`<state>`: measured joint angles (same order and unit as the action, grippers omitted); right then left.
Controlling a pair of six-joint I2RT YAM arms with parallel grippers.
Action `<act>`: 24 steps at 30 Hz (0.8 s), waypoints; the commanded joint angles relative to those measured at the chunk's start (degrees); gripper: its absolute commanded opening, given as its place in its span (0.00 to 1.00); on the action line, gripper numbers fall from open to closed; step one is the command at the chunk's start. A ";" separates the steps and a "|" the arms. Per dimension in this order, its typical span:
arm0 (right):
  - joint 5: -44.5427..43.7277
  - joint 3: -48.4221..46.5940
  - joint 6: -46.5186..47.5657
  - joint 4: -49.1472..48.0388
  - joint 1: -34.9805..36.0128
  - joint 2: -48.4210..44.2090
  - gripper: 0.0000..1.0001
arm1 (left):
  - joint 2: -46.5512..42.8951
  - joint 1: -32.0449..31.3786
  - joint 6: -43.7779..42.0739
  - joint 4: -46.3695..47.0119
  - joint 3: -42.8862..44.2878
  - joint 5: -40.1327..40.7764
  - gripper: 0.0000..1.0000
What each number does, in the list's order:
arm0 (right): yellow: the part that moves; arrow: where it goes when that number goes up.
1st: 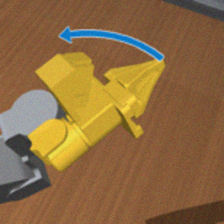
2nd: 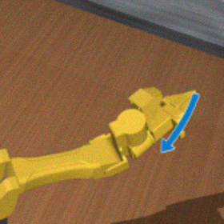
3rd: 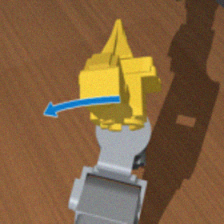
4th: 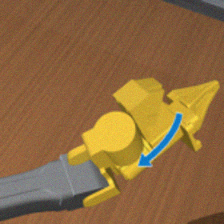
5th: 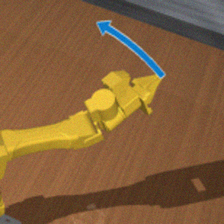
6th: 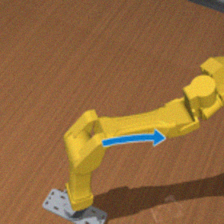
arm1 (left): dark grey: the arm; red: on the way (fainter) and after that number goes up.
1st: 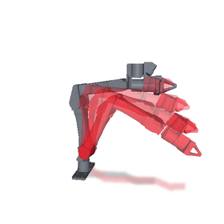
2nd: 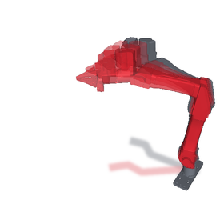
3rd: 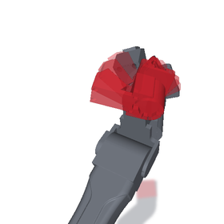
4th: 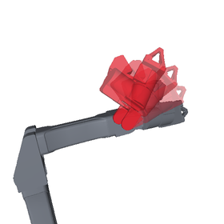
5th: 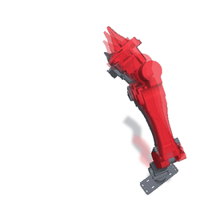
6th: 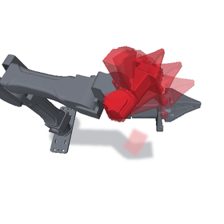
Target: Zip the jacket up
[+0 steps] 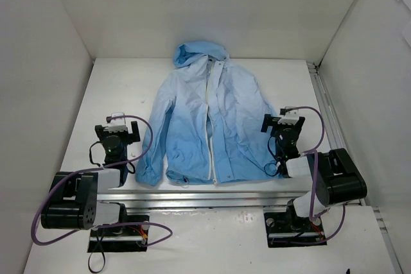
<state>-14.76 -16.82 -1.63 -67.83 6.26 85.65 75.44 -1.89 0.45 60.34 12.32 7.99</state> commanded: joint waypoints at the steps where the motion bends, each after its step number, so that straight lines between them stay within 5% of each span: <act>1: -1.23 -0.85 -0.22 -6.08 -0.11 -1.71 0.98 | -0.29 -0.22 -0.45 5.41 0.52 0.19 1.00; 24: -0.97 -0.67 -0.22 -6.17 -0.11 -1.97 0.98 | -0.55 0.30 -0.45 4.36 0.87 -0.42 1.00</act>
<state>-14.76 -16.82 -1.63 -67.83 6.26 85.65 75.44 -1.87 0.45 60.31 12.32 7.97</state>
